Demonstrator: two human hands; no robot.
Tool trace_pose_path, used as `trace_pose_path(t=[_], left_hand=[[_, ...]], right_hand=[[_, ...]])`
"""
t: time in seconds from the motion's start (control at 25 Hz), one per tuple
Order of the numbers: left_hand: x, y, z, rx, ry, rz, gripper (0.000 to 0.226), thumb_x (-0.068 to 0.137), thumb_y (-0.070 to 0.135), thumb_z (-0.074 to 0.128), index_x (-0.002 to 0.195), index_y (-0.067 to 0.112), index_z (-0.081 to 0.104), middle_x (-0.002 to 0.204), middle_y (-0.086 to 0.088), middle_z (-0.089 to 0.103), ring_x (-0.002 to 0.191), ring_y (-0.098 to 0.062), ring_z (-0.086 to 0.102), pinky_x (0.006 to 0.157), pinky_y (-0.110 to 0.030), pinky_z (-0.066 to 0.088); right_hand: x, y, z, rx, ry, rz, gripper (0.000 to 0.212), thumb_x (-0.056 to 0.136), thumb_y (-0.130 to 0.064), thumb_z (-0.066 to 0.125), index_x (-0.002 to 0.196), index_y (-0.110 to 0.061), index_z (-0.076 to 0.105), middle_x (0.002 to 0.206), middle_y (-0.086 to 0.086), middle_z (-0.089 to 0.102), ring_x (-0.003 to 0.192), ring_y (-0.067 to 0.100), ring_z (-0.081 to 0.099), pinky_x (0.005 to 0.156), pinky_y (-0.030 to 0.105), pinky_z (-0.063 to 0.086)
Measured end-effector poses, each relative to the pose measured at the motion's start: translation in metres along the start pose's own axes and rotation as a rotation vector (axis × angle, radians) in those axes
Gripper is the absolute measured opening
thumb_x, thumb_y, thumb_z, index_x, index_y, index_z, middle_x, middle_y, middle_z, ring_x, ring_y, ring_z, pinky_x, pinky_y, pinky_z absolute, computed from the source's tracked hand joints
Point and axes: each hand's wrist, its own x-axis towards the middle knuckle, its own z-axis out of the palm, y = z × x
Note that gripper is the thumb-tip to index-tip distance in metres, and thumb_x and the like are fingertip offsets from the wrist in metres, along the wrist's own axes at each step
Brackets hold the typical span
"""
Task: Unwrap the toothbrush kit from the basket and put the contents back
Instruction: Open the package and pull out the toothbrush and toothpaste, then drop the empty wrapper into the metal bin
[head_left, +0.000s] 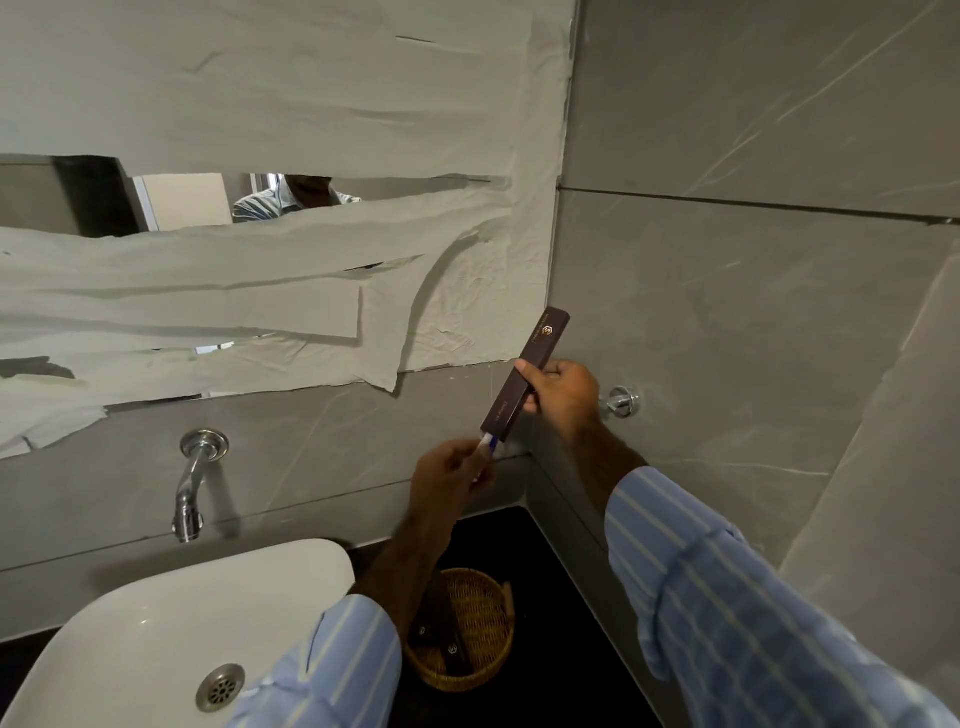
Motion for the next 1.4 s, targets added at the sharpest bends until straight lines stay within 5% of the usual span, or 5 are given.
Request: trace_pose_path(t=[0.16, 0.44, 0.68, 1.2, 1.4], left_hand=[[0.004, 0.008, 0.008, 0.511, -0.015, 0.168, 0.020, 0.091, 0.032, 0.064, 0.106, 0.020, 0.070, 0.084, 0.017, 0.066, 0.071, 0.001, 0.064, 0.061, -0.010, 0.046], [0.010, 0.004, -0.010, 0.721, -0.011, 0.214, 0.018, 0.093, 0.032, 0.060, 0.098, 0.020, 0.073, 0.085, 0.012, 0.064, 0.073, -0.001, 0.059, 0.065, -0.016, 0.047], [0.000, -0.018, -0.036, 0.700, -0.012, 0.170, 0.017, 0.092, 0.026, 0.061, 0.091, 0.018, 0.076, 0.084, 0.002, 0.071, 0.076, -0.018, 0.066, 0.075, -0.037, 0.057], [-0.040, -0.062, -0.002, 0.130, 0.015, -0.360, 0.009, 0.084, 0.011, 0.075, 0.093, 0.008, 0.077, 0.078, -0.012, 0.078, 0.066, -0.022, 0.075, 0.062, -0.033, 0.063], [-0.078, -0.115, 0.032, 0.204, -0.059, -0.567, 0.011, 0.090, 0.011, 0.067, 0.099, 0.005, 0.071, 0.088, -0.012, 0.072, 0.062, -0.015, 0.069, 0.056, -0.028, 0.058]], right_hand=[[0.004, -0.001, -0.007, -0.047, 0.034, 0.018, 0.031, 0.088, -0.035, 0.070, 0.099, -0.006, 0.067, 0.105, 0.014, 0.076, 0.087, 0.026, 0.076, 0.076, 0.036, 0.063], [0.011, -0.015, -0.026, -0.037, 0.116, -0.021, 0.033, 0.087, -0.036, 0.070, 0.100, -0.006, 0.068, 0.103, 0.014, 0.076, 0.087, 0.027, 0.077, 0.072, 0.034, 0.064], [0.011, -0.024, -0.043, -0.037, 0.165, -0.083, 0.037, 0.089, -0.040, 0.067, 0.108, -0.009, 0.070, 0.101, 0.010, 0.077, 0.079, 0.020, 0.075, 0.057, 0.015, 0.059], [-0.057, 0.122, -0.050, -0.017, -0.154, 0.390, 0.026, 0.090, -0.016, 0.067, 0.111, 0.001, 0.070, 0.109, 0.023, 0.071, 0.093, 0.033, 0.068, 0.091, 0.049, 0.054], [-0.107, 0.215, -0.062, -0.121, -0.206, 0.636, 0.030, 0.092, -0.019, 0.064, 0.120, -0.009, 0.063, 0.112, 0.012, 0.067, 0.100, 0.027, 0.065, 0.067, 0.034, 0.055]])
